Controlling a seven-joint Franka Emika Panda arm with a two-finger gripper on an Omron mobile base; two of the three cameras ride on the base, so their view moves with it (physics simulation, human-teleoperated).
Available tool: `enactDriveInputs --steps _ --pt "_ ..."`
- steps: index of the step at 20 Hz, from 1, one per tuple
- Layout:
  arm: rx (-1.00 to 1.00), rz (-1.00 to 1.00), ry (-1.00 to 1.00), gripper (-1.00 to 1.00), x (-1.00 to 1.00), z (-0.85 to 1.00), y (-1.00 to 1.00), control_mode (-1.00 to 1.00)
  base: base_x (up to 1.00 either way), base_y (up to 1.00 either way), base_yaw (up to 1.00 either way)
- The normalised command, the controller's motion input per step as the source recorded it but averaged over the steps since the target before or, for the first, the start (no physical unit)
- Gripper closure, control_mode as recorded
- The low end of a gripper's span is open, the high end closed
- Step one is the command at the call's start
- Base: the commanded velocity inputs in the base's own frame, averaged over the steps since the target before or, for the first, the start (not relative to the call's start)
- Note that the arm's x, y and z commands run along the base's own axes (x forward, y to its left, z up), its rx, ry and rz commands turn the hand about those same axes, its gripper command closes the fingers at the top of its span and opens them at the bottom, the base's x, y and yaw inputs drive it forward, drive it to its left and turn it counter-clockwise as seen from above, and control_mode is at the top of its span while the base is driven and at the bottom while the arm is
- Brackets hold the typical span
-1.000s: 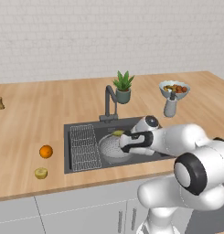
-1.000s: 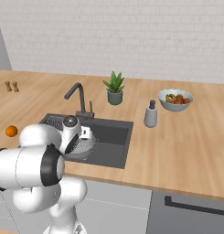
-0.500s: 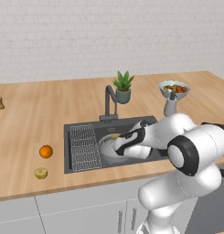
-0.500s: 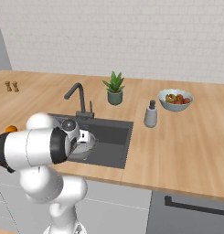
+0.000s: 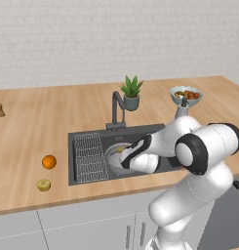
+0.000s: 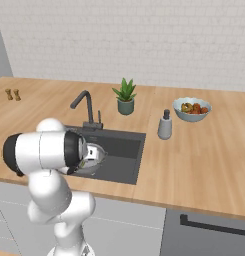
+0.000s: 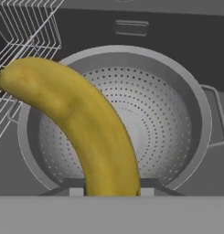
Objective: Put the colander in the sink, put the kiwi, banana, orange in the colander, and turn on the sink faucet and pour water over the colander.
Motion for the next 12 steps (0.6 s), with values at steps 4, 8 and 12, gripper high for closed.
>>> enactDriveInputs --steps 4,8,12 --pt "0.00 0.00 0.00 1.00 0.03 -0.20 0.00 -1.00 0.00 0.00 0.00" --pt "0.01 0.00 0.00 1.00 0.12 -0.08 0.12 -1.00 0.00 0.00 0.00" --pt "0.05 0.00 0.00 1.00 0.23 0.00 0.16 -1.00 0.00 0.00 0.00"
